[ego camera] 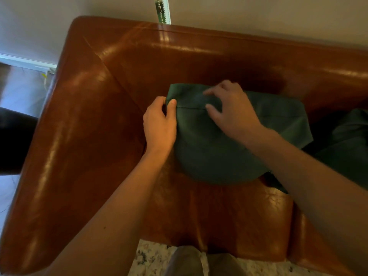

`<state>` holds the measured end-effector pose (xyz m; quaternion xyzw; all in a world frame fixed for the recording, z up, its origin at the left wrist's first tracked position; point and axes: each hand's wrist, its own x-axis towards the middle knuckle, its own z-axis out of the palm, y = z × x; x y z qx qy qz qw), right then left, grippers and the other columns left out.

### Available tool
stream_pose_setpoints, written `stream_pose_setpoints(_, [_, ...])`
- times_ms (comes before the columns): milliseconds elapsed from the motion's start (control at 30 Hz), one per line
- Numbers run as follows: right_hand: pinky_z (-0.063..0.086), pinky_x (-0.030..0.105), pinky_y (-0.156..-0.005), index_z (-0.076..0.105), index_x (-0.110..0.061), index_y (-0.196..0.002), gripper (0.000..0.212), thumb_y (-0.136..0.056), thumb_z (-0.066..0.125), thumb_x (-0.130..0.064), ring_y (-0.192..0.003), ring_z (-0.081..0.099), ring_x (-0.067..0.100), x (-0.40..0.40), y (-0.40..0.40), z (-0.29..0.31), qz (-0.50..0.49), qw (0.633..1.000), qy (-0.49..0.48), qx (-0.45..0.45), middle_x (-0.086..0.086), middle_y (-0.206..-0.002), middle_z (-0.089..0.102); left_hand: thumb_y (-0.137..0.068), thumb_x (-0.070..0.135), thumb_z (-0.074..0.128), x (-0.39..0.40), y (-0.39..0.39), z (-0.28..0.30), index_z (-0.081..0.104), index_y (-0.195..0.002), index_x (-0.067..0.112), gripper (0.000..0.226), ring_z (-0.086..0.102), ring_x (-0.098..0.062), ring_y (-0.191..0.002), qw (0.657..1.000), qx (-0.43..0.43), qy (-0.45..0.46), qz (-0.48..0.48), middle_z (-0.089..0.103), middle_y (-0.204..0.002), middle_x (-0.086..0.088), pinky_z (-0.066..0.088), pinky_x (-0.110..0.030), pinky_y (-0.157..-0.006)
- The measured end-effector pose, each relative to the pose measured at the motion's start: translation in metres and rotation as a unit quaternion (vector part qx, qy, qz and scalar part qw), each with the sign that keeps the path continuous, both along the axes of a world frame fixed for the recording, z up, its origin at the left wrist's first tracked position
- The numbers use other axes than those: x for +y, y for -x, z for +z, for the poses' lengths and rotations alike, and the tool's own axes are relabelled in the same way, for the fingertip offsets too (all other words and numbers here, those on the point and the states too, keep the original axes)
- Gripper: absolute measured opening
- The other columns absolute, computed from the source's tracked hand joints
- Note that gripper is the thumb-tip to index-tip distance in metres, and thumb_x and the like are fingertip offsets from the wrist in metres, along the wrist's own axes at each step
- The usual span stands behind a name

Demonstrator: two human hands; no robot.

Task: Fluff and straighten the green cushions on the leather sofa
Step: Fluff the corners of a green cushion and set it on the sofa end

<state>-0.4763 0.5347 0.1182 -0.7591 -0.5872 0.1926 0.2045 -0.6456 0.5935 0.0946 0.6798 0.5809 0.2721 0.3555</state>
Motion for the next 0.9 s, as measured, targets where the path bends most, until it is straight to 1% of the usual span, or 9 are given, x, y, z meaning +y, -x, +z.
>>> stream_pose_setpoints(67, [0.040, 0.043, -0.100, 0.062, -0.016, -0.121, 0.034, -0.089, 0.063, -0.023, -0.117, 0.048, 0.026, -0.040, 0.007, -0.005, -0.016, 1.000, -0.006, 0.006, 0.006, -0.118, 0.055, -0.096, 0.034, 0.055, -0.005, -0.003, 0.000, 0.057, -0.102, 0.020, 0.016, 0.057, -0.008, -0.084, 1.000, -0.007, 0.001, 0.008, 0.060, -0.092, 0.008, 0.049, -0.030, -0.076])
stream_pose_setpoints(167, [0.033, 0.045, -0.112, 0.061, -0.013, -0.126, 0.037, -0.090, 0.063, -0.019, -0.132, 0.041, 0.024, -0.086, 0.011, -0.012, -0.064, 0.998, -0.007, 0.027, 0.005, -0.131, 0.053, -0.092, 0.036, 0.059, -0.018, -0.011, 0.001, 0.052, -0.123, 0.016, 0.038, 0.052, -0.013, -0.109, 0.999, 0.032, -0.034, 0.010, 0.055, -0.117, 0.001, 0.044, -0.032, -0.097])
stream_pose_setpoints(300, [0.034, 0.045, -0.112, 0.062, -0.014, -0.125, 0.035, -0.091, 0.063, -0.016, -0.132, 0.041, 0.021, -0.122, 0.003, -0.016, -0.131, 0.990, -0.038, 0.041, 0.003, -0.130, 0.052, -0.087, 0.035, 0.061, -0.044, -0.025, 0.011, 0.051, -0.128, 0.015, 0.046, 0.047, -0.024, -0.117, 0.979, 0.125, -0.159, 0.005, 0.050, -0.127, -0.006, 0.034, -0.034, -0.093])
stream_pose_setpoints(400, [0.037, 0.034, -0.104, 0.063, -0.018, -0.120, 0.029, -0.090, 0.063, -0.017, -0.121, 0.046, 0.019, -0.143, -0.012, -0.017, -0.199, 0.977, -0.067, 0.028, -0.001, -0.123, 0.054, -0.085, 0.028, 0.063, -0.062, -0.041, 0.015, 0.059, -0.119, 0.014, 0.037, 0.049, -0.028, -0.115, 0.963, 0.130, -0.221, -0.083, 0.055, -0.123, -0.008, 0.036, -0.040, -0.092])
stream_pose_setpoints(567, [0.038, 0.023, -0.089, 0.063, -0.018, -0.112, 0.020, -0.093, 0.058, -0.022, -0.106, 0.050, 0.016, -0.176, -0.058, -0.024, -0.369, 0.917, -0.142, 0.057, -0.005, -0.108, 0.052, -0.085, 0.024, 0.063, -0.085, -0.086, 0.018, 0.066, -0.108, 0.013, 0.026, 0.054, -0.026, -0.106, 0.925, 0.121, -0.215, -0.288, 0.060, -0.112, -0.006, 0.038, -0.038, -0.088])
stream_pose_setpoints(667, [0.047, 0.033, -0.091, 0.063, -0.020, -0.112, 0.019, -0.095, 0.054, -0.023, -0.103, 0.055, 0.015, -0.187, -0.086, -0.035, -0.438, 0.881, -0.143, 0.104, -0.009, -0.106, 0.052, -0.087, 0.023, 0.062, -0.096, -0.116, 0.018, 0.067, -0.109, 0.013, 0.025, 0.054, -0.026, -0.103, 0.892, 0.125, -0.201, -0.386, 0.060, -0.112, -0.005, 0.040, -0.038, -0.086])
stream_pose_setpoints(733, [0.049, 0.036, -0.093, 0.062, -0.022, -0.118, 0.023, -0.097, 0.053, -0.023, -0.103, 0.056, 0.013, -0.187, -0.100, -0.042, -0.441, 0.877, -0.121, 0.144, -0.009, -0.109, 0.051, -0.087, 0.022, 0.061, -0.102, -0.137, 0.018, 0.066, -0.111, 0.012, 0.026, 0.054, -0.026, -0.103, 0.871, 0.131, -0.199, -0.430, 0.059, -0.113, -0.005, 0.044, -0.042, -0.084])
stream_pose_setpoints(800, [0.044, 0.027, -0.095, 0.061, -0.021, -0.125, 0.029, -0.098, 0.051, -0.020, -0.105, 0.055, 0.013, -0.181, -0.109, -0.048, -0.391, 0.897, -0.101, 0.179, -0.008, -0.112, 0.049, -0.088, 0.023, 0.059, -0.106, -0.158, 0.021, 0.065, -0.113, 0.012, 0.028, 0.053, -0.026, -0.104, 0.857, 0.140, -0.206, -0.451, 0.058, -0.115, -0.006, 0.044, -0.045, -0.084])
stream_pose_setpoints(900, [0.036, 0.018, -0.098, 0.067, -0.016, -0.119, 0.029, -0.097, 0.048, -0.010, -0.110, 0.054, 0.017, -0.175, -0.112, -0.051, -0.321, 0.921, -0.099, 0.197, -0.004, -0.112, 0.052, -0.088, 0.024, 0.056, -0.107, -0.187, 0.025, 0.064, -0.116, 0.012, 0.031, 0.052, -0.027, -0.106, 0.854, 0.144, -0.207, -0.456, 0.057, -0.116, -0.006, 0.044, -0.045, -0.086])
